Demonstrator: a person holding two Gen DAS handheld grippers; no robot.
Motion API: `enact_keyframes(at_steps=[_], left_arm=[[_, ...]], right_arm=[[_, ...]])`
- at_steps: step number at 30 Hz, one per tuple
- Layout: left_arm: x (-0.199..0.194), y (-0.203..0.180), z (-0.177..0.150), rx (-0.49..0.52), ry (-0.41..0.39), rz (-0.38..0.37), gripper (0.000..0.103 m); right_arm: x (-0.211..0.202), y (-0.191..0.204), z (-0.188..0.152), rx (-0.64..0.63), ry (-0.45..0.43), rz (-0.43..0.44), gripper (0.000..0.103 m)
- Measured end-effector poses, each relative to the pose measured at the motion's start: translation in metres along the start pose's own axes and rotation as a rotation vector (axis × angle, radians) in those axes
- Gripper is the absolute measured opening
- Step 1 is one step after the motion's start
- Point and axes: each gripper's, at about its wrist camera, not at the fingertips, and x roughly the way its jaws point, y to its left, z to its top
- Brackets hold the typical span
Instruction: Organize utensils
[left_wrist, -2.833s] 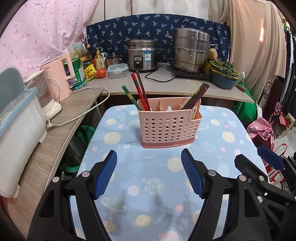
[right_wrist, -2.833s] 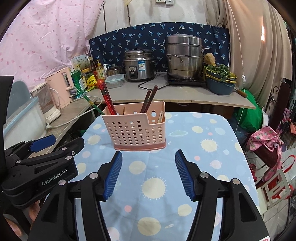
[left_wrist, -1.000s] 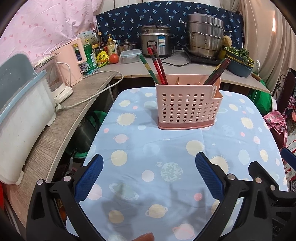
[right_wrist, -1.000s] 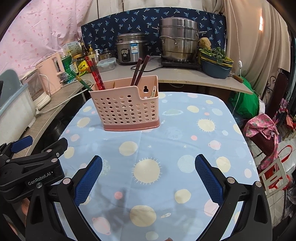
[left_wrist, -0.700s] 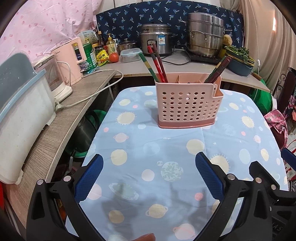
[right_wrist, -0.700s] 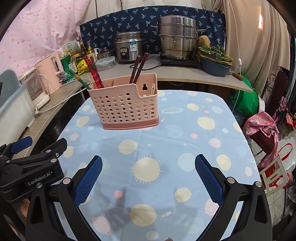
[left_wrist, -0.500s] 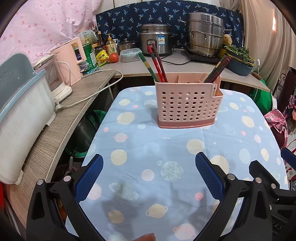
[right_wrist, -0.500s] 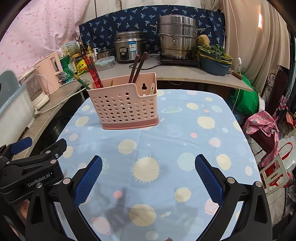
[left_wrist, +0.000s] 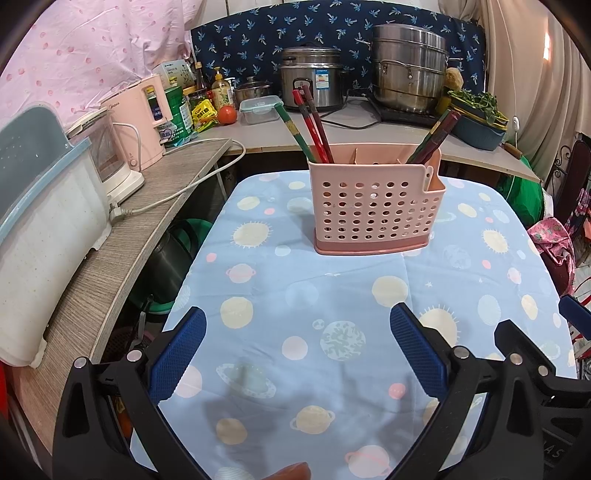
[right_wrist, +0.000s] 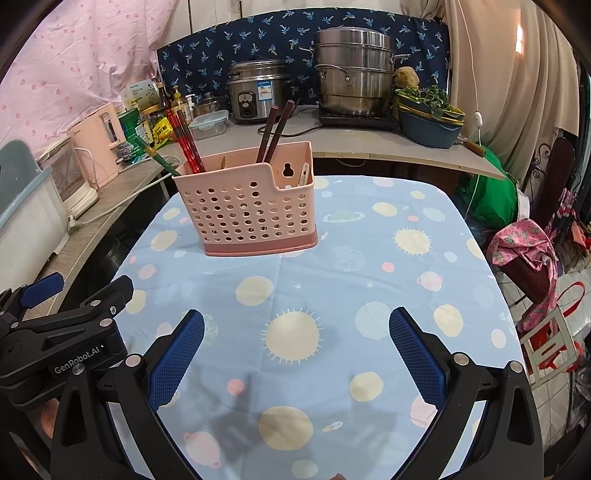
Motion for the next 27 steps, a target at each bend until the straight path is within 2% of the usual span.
enact_keyframes(at_steps=[27], left_arm=[[0.0003,0.0004,-0.0009,-0.003,-0.001,0.002,0.095]], right_arm=[[0.0028,0.0001,-0.0025,-0.002,0.002,-0.003,0.097]])
